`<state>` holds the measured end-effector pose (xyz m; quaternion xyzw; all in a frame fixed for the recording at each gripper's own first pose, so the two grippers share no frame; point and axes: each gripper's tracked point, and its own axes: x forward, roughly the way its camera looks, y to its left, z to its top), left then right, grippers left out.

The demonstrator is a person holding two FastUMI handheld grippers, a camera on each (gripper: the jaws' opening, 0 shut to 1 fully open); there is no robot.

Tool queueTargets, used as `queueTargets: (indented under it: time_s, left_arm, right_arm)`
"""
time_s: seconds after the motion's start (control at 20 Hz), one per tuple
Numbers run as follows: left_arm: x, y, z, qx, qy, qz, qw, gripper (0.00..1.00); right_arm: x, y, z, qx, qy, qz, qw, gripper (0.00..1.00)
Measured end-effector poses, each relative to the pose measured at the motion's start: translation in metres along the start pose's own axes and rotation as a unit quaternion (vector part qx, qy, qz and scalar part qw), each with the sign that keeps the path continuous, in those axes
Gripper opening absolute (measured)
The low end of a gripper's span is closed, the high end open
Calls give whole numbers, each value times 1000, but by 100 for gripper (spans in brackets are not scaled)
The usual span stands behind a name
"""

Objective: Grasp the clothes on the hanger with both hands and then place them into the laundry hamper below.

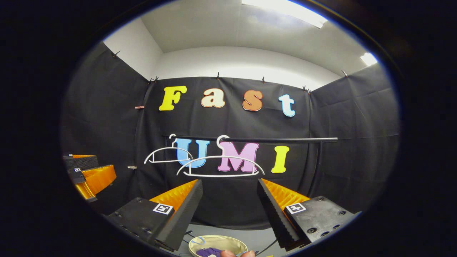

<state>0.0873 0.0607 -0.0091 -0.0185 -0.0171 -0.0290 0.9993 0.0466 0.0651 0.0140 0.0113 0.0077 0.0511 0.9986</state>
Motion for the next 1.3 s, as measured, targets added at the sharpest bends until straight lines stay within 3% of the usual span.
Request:
queueTargets:
  time_s: [0.55,0.6,1.3]
  left_arm:
    - [-1,-21,10,6,-6,-10,1000,94]
    - [-3,-20,11,8,-8,-9,1000,91]
    - [-17,-11,8,25,-7,30,999,95]
  right_arm:
    - [-6,-11,4,-5,-7,-8,1000,99]
    - [-6,-10,4,-4,-8,-6,1000,99]
    - [-19,-15,0,4,-6,-18,1000,99]
